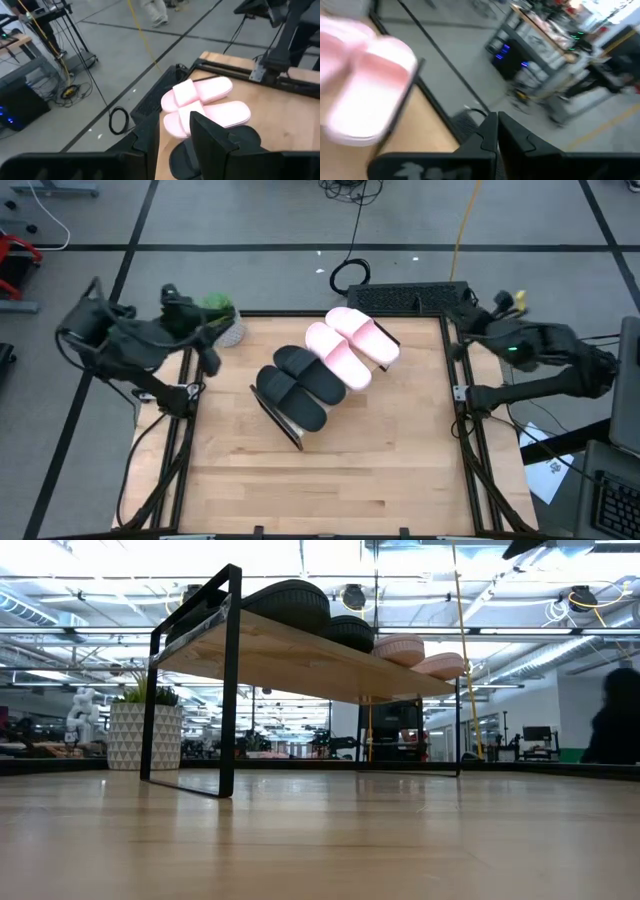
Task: Pick and place slides into the shelf
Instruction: Return to Home Position
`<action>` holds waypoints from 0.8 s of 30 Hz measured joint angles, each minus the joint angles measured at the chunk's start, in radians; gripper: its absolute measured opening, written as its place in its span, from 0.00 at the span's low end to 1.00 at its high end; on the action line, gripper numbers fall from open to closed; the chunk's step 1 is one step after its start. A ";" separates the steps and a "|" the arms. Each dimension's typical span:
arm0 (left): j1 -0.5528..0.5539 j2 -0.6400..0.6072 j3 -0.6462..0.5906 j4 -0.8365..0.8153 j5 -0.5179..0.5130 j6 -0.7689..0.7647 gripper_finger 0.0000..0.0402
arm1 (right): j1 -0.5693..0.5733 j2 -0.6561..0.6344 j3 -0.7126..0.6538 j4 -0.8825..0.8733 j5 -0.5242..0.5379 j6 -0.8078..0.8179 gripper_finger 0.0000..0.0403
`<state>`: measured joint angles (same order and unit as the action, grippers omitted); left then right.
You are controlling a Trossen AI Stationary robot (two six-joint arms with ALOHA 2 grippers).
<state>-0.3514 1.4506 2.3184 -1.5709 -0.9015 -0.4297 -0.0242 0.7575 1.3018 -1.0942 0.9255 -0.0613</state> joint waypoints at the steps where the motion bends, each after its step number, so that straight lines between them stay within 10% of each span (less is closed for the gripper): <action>1: -0.012 -0.024 -0.024 0.002 -0.009 -0.011 0.28 | 0.000 -0.031 0.000 -0.001 -0.029 0.005 0.00; 17: -0.144 -0.545 -0.884 0.195 -0.018 -0.436 0.28 | -0.001 -0.376 0.000 -0.012 -0.155 0.321 0.00; 24: -0.258 -0.660 -1.180 0.431 -0.042 -0.457 0.28 | 0.000 -0.391 -0.033 -0.038 -0.411 0.399 0.00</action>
<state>-0.6097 0.7906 1.1386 -1.1404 -0.9430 -0.8869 -0.0246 0.3660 1.2684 -1.1324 0.5146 0.3377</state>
